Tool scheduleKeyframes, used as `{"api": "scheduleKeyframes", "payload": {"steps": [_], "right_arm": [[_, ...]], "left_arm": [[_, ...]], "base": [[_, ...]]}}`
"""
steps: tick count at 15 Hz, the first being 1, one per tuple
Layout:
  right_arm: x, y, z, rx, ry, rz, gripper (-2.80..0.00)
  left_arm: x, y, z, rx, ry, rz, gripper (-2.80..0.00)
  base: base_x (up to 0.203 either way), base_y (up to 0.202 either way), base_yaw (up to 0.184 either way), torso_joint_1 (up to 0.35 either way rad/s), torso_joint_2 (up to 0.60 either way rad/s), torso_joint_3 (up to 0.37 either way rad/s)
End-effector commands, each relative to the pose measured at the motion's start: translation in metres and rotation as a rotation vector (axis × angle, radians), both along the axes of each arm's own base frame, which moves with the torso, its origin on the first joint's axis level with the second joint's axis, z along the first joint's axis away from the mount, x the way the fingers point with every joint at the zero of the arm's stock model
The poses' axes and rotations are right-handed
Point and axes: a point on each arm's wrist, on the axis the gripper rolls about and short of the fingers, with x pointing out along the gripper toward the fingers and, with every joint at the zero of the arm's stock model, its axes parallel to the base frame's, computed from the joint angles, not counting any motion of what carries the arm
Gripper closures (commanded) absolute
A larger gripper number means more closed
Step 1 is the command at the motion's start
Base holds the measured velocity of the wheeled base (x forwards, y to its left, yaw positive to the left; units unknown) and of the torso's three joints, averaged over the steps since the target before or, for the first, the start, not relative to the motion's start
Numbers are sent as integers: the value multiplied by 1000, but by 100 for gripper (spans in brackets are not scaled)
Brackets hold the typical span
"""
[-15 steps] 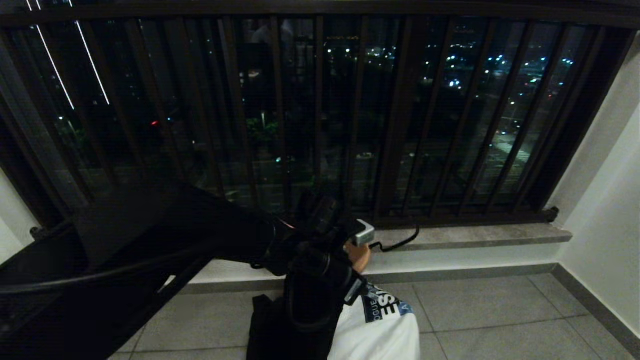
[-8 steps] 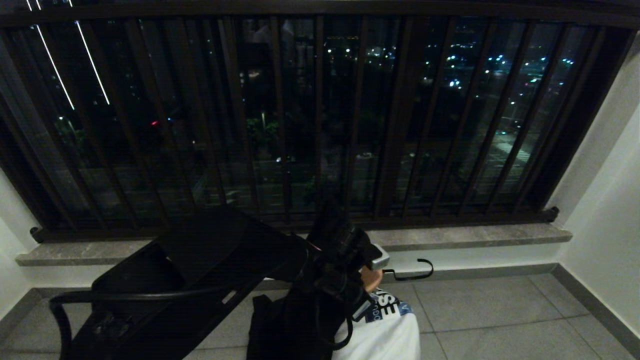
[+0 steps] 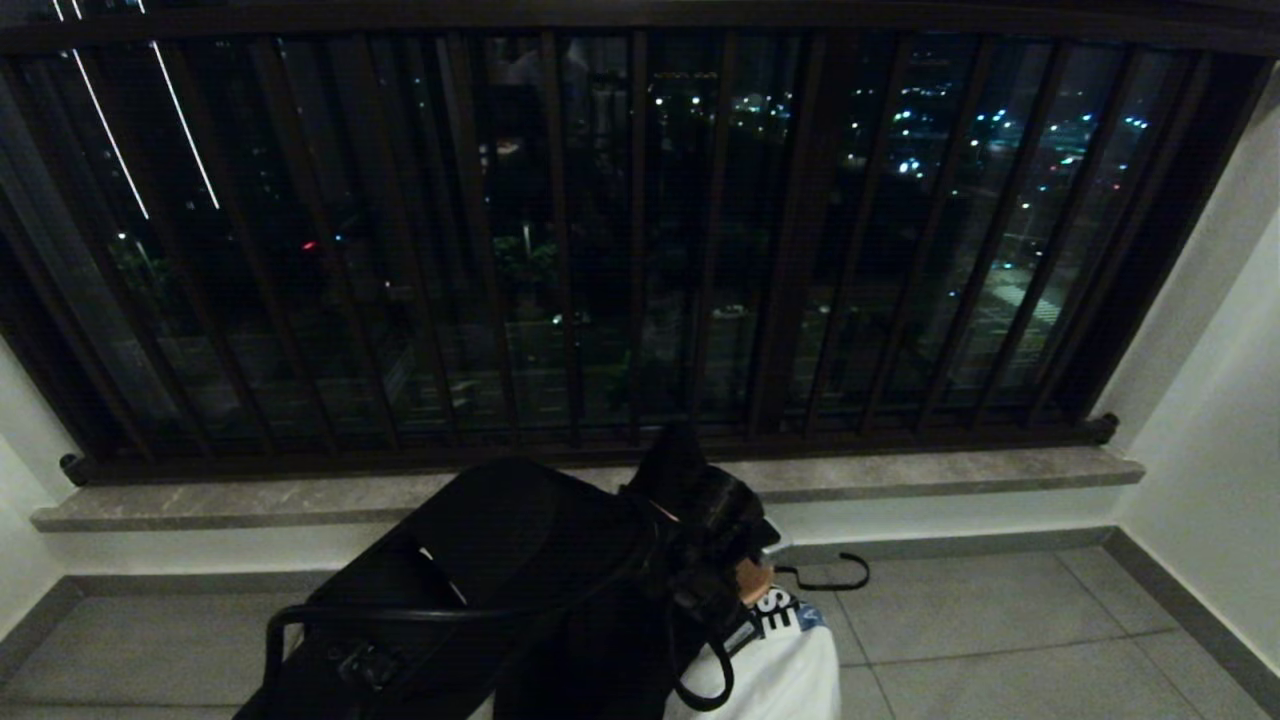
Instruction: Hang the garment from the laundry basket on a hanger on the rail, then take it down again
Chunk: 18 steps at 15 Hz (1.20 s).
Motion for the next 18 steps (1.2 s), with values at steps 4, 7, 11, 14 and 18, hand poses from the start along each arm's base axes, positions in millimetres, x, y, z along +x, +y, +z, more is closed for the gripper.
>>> {"api": "scheduleKeyframes", "payload": {"steps": [4,7,11,14,18], "right_arm": [[0,0,0,0,1,0,0],[0,0,0,0,1,0,0],[0,0,0,0,1,0,0],[0,0,0,0,1,0,0],[0,0,0,0,1,0,0]], "left_arm": [[0,-10,-5,8,-28,-20,0],[-4,-14,-10,16,-23,-34,0],[-4,-14,-10,17,-22,-33,-280],[-4,-14,-8,13,-25,-31,-280],[-7,-9,12,-4,-33,-21,-280]], "base": [[0,0,0,0,0,0],[0,0,0,0,0,0],[0,0,0,0,0,0],[0,0,0,0,0,0],[0,0,0,0,0,0]]}}
